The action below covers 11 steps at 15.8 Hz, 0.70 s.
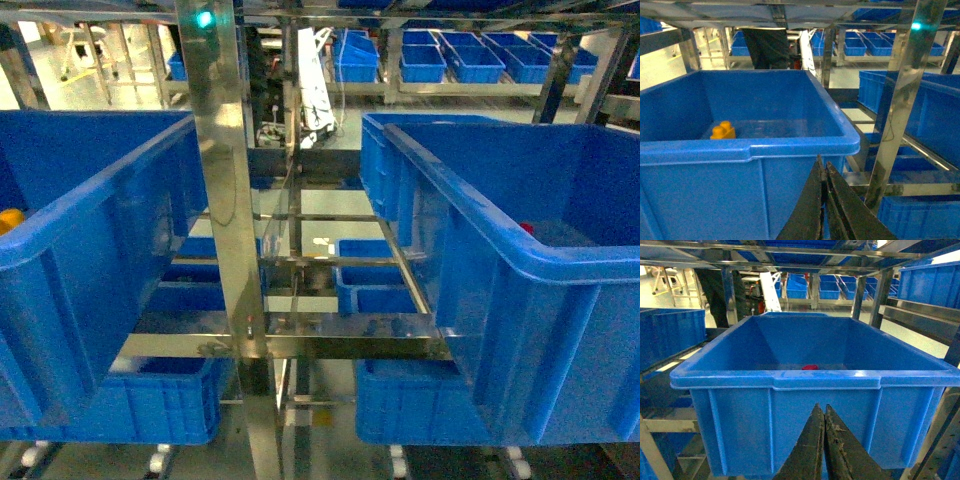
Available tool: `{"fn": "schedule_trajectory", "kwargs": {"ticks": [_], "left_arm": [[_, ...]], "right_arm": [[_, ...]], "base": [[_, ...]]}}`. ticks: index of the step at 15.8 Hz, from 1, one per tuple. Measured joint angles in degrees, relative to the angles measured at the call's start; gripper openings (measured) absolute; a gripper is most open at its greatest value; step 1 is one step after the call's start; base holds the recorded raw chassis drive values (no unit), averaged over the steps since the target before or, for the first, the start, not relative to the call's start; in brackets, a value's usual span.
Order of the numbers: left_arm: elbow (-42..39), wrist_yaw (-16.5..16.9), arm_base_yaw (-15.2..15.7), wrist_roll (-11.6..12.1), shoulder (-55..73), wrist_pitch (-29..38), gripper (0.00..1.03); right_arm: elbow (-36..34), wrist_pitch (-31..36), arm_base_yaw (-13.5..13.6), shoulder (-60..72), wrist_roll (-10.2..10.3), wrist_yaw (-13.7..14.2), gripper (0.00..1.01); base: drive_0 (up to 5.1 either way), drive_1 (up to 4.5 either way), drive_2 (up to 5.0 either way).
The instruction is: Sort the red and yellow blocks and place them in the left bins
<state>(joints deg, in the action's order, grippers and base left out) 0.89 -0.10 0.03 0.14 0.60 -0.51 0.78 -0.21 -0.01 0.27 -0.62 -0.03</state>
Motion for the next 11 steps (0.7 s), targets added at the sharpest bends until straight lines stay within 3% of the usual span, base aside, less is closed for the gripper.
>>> {"fn": "schedule_trajectory", "kwargs": {"ticks": [6,7,8,9,10,11], "left_arm": [[0.0,0.0,0.0,0.0,0.0,0.3,0.02],[0.0,0.0,0.0,-0.1,0.0,0.3,0.12],[0.0,0.0,0.0,-0.1,0.0,0.3,0.37],[0.0,0.0,0.0,-0.1,0.0,0.3,0.56],[0.0,0.0,0.0,-0.1,0.0,0.3,0.65],[0.0,0.0,0.0,-0.1,0.0,0.3,0.68]], "right_arm": [[0.0,0.0,0.0,0.0,0.0,0.0,0.02],[0.0,0.0,0.0,0.0,0.0,0.0,0.13],[0.0,0.0,0.0,0.0,0.0,0.0,0.38],[0.0,0.0,0.0,0.0,0.0,0.0,0.55],[0.0,0.0,0.0,0.0,0.0,0.0,0.66],[0.0,0.0,0.0,0.0,0.0,0.0,0.68]], "base": [[0.0,0.0,0.0],[0.0,0.0,0.0],[0.0,0.0,0.0],[0.0,0.0,0.0],[0.0,0.0,0.0],[0.0,0.0,0.0]]}}
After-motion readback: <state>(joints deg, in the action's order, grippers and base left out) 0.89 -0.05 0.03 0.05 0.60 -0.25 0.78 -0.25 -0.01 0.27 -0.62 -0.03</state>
